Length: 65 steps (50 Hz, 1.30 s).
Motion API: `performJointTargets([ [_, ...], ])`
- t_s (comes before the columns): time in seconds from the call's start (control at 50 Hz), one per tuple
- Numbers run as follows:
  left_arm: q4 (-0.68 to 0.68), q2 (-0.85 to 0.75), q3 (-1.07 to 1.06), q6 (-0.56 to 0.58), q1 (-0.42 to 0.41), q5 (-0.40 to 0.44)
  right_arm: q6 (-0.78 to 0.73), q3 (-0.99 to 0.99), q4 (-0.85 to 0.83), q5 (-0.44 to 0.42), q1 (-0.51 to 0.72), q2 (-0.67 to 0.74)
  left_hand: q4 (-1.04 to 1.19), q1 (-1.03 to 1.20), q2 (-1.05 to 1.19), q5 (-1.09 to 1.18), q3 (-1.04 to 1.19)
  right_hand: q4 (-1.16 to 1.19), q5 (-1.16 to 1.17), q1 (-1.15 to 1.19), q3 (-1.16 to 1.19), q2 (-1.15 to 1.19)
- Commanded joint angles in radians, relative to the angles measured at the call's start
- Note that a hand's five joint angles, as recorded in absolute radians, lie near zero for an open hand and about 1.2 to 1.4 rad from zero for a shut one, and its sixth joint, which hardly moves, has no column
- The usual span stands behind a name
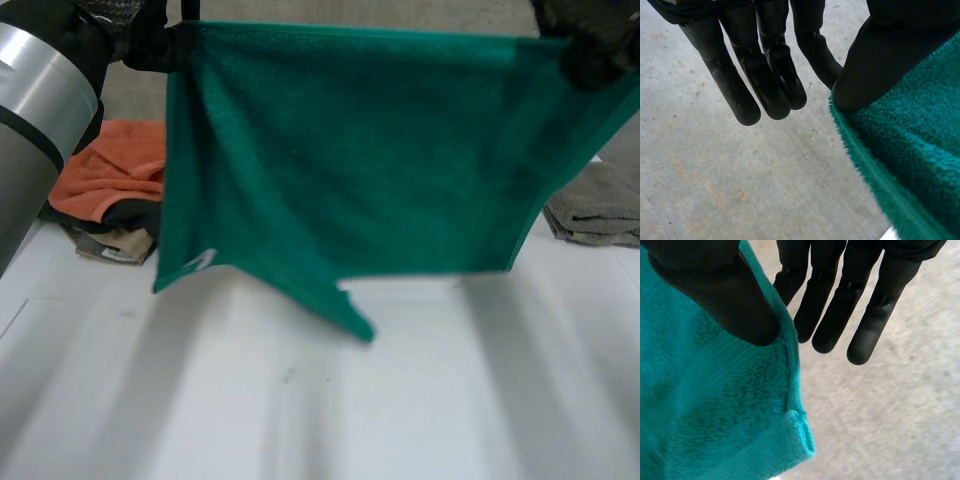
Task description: Fold the laundry.
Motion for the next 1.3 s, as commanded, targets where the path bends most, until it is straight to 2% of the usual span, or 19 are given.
performJointTargets([
  [0.02,-0.054,-0.193,0.02,0.003,-0.002,0.001,-0.056,0.006,0.037,0.071,0.038,0.178,0.196,0.251,0.199,0.239,0.204,0.2,0.221,0.272,0.215,0.222],
  [0.12,-0.065,-0.37,0.066,0.061,-0.009,0.001,-0.055,-0.022,0.017,0.085,0.044,0.342,0.196,0.251,0.199,0.239,0.204,0.2,0.221,0.272,0.215,0.222],
  [0.2,-0.062,-0.529,0.202,0.156,-0.016,-0.006,-0.042,-0.12,-0.058,0.089,0.056,0.46,0.196,0.251,0.199,0.239,0.204,0.2,0.221,0.272,0.215,0.222],
  [0.26,-0.057,-0.621,0.389,0.207,-0.017,-0.012,-0.029,-0.187,-0.15,0.092,0.07,0.516,0.196,0.251,0.199,0.239,0.204,0.2,0.221,0.272,0.215,0.222],
  [0.28,-0.043,-0.655,0.492,0.216,-0.016,-0.009,-0.015,-0.241,-0.228,0.101,0.075,0.545,0.196,0.251,0.199,0.239,0.204,0.2,0.221,0.272,0.215,0.222],
  [0.34,0.007,-0.69,0.659,0.208,-0.005,-0.012,0.008,-0.31,-0.374,0.127,0.081,0.565,0.196,0.251,0.199,0.239,0.204,0.2,0.221,0.272,0.215,0.222],
  [0.36,0.059,-0.703,0.757,0.21,-0.009,-0.012,0.019,-0.339,-0.494,0.144,0.088,0.563,0.196,0.251,0.199,0.239,0.204,0.2,0.221,0.272,0.215,0.222],
  [0.4,0.116,-0.706,0.837,0.211,-0.011,-0.013,0.024,-0.353,-0.619,0.157,0.093,0.553,0.196,0.251,0.199,0.239,0.204,0.2,0.221,0.272,0.215,0.222],
  [0.42,0.147,-0.704,0.871,0.21,-0.003,-0.016,0.028,-0.352,-0.743,0.157,0.096,0.53,0.196,0.251,0.199,0.239,0.204,0.2,0.221,0.272,0.215,0.222],
  [0.48,0.213,-0.7,0.934,0.208,0.003,-0.018,0.028,-0.347,-0.863,0.158,0.099,0.491,0.196,0.251,0.199,0.239,0.204,0.2,0.221,0.272,0.215,0.222],
  [0.52,0.225,-0.698,0.93,0.208,-0.005,-0.016,0.028,-0.347,-0.871,0.155,0.098,0.465,0.196,0.251,0.199,0.239,0.204,0.2,0.221,0.272,0.215,0.222],
  [0.64,0.129,-0.622,0.755,0.202,-0.012,-0.018,0.033,-0.263,-0.807,0.15,0.11,0.421,0.196,0.251,0.199,0.239,0.204,0.2,0.221,0.272,0.215,0.222],
  [0.68,0.089,-0.56,0.596,0.199,-0.009,-0.013,0.031,-0.183,-0.779,0.147,0.111,0.396,0.196,0.251,0.199,0.239,0.204,0.2,0.221,0.272,0.215,0.222],
  [0.9,0.153,-0.359,-0.057,0.202,-0.029,-0.004,0.03,0.263,-0.635,0.111,0.095,0.338,0.196,0.251,0.199,0.239,0.204,0.2,0.221,0.272,0.215,0.222],
  [1.06,0.175,-0.373,-0.279,0.201,-0.075,-0.001,0.03,0.48,-0.62,0.1,0.064,0.335,0.196,0.251,0.199,0.239,0.204,0.2,0.221,0.272,0.215,0.222],
  [1.18,0.242,-0.447,-0.293,0.201,-0.071,0.001,0.031,0.52,-0.624,0.098,0.047,0.333,0.196,0.251,0.199,0.239,0.204,0.2,0.221,0.272,0.215,0.222],
  [1.26,0.264,-0.457,-0.29,0.199,-0.052,0.001,0.03,0.512,-0.612,0.089,0.045,0.319,-0.41,-0.354,-0.407,-0.367,-0.402,0.2,0.221,0.272,0.215,0.222],
  [1.28,0.264,-0.456,-0.293,0.199,-0.033,0.002,0.03,0.507,-0.611,0.083,0.049,0.297,-0.627,-0.571,-0.624,-0.584,-0.619,0.2,0.221,0.272,0.215,0.222],
  [1.3,0.264,-0.453,-0.297,0.199,-0.02,0.001,0.03,0.504,-0.611,0.081,0.049,0.284,-0.681,-0.625,-0.678,-0.638,-0.673,0.2,0.221,0.272,0.215,0.222],
])
